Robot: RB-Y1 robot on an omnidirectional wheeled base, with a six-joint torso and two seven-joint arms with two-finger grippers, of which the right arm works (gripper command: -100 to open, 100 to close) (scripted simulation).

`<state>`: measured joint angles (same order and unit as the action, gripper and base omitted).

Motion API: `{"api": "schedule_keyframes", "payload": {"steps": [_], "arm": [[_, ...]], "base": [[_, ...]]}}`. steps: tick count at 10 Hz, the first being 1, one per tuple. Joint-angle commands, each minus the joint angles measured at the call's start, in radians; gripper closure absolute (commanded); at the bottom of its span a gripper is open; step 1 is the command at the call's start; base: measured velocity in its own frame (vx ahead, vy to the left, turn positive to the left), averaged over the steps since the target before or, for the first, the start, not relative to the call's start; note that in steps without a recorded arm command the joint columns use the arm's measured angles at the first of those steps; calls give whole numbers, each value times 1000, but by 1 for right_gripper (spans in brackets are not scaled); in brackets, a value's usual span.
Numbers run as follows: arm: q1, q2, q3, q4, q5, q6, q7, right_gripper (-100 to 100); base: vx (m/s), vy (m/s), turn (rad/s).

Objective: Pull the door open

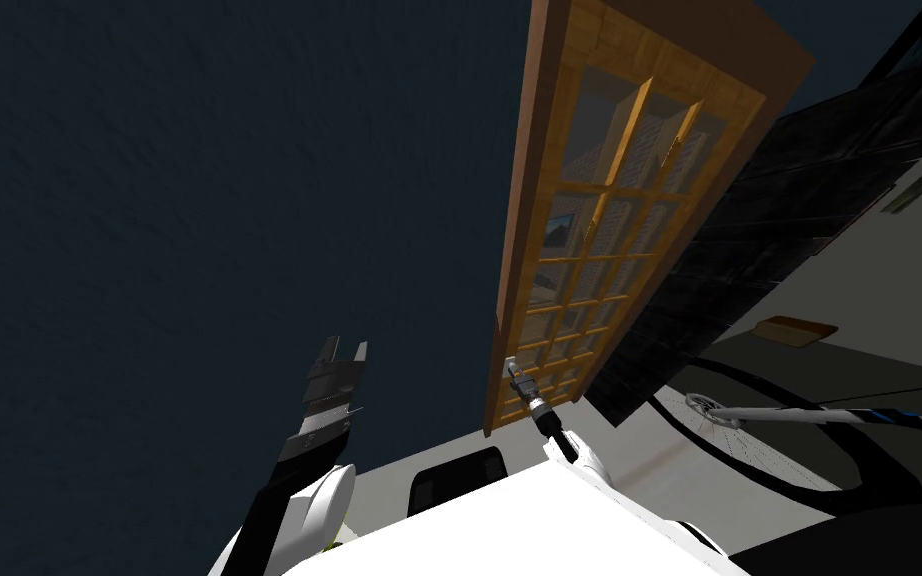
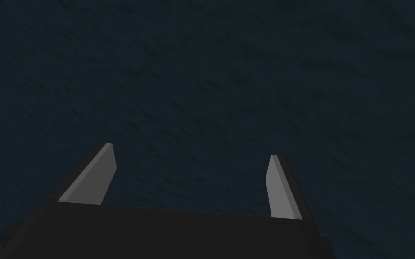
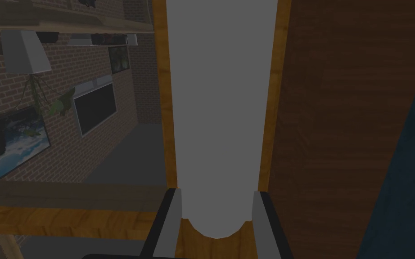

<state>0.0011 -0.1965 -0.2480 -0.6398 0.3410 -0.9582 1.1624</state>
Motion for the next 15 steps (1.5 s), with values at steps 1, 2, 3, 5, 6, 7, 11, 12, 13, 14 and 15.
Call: {"api": "schedule_keyframes", "payload": {"steps": [1, 2, 3, 5, 6, 7, 11, 12, 13, 14, 15], "arm": [[-1, -1, -1, 0, -1, 2, 0, 100], [-1, -1, -1, 0, -1, 2, 0, 100], [-1, -1, -1, 0, -1, 2, 0, 100], [-1, -1, -1, 5, 3, 0, -42, 100], [-2, -1, -2, 7, 5, -1, -57, 100], [-2, -2, -3, 9, 6, -1, -73, 100], [-7, -2, -5, 22, 15, -4, -180, 100], [-9, -2, -6, 25, 18, -4, -209, 100], [-11, -1, -7, 29, 20, -5, -236, 100], [-14, -1, -7, 34, 24, -6, -263, 100], [-14, -1, -7, 34, 24, -6, -275, 100]], "base": [[-11, -4, 3], [0, 0, 0], [0, 0, 0], [-25, 1, -7], [-80, -3, -19], [-75, 4, -20], [-68, 6, -27], [-59, -5, -25], [-79, 1, -21], [-71, 3, -36], [-39, -3, -14]]}}
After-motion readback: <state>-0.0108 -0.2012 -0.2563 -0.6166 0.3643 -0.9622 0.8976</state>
